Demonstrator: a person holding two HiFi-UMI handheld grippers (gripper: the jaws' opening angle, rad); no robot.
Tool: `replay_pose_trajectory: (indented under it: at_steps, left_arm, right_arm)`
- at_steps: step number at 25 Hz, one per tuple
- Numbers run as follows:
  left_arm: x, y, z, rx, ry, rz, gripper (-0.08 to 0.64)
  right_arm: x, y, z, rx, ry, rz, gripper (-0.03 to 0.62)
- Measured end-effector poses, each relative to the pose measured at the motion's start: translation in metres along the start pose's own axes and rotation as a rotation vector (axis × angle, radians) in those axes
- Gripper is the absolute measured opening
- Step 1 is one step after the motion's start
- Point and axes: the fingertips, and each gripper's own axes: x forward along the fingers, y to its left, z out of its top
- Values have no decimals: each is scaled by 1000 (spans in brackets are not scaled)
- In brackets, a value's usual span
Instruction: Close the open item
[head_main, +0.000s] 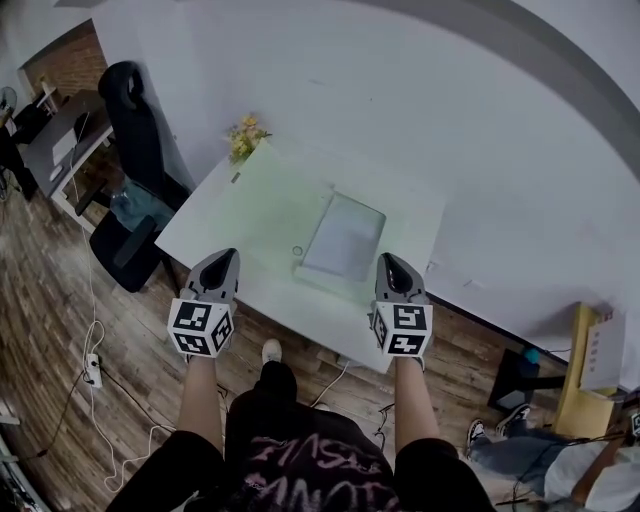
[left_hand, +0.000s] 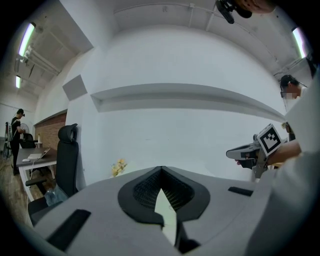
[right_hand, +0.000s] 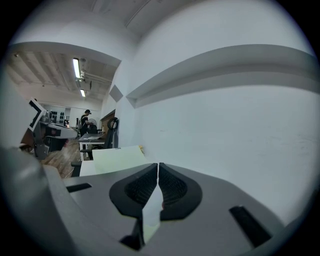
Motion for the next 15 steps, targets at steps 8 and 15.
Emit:
replay_pose_trajectory:
  at_steps: [8, 15]
  left_arm:
    - [58, 67, -6, -30, 33, -39, 11]
    - [105, 114, -9, -41, 60, -94, 11]
  right_arm:
    - [70, 20, 5, -2, 65, -27, 26]
    - [114, 32, 14, 7, 93, -83, 26]
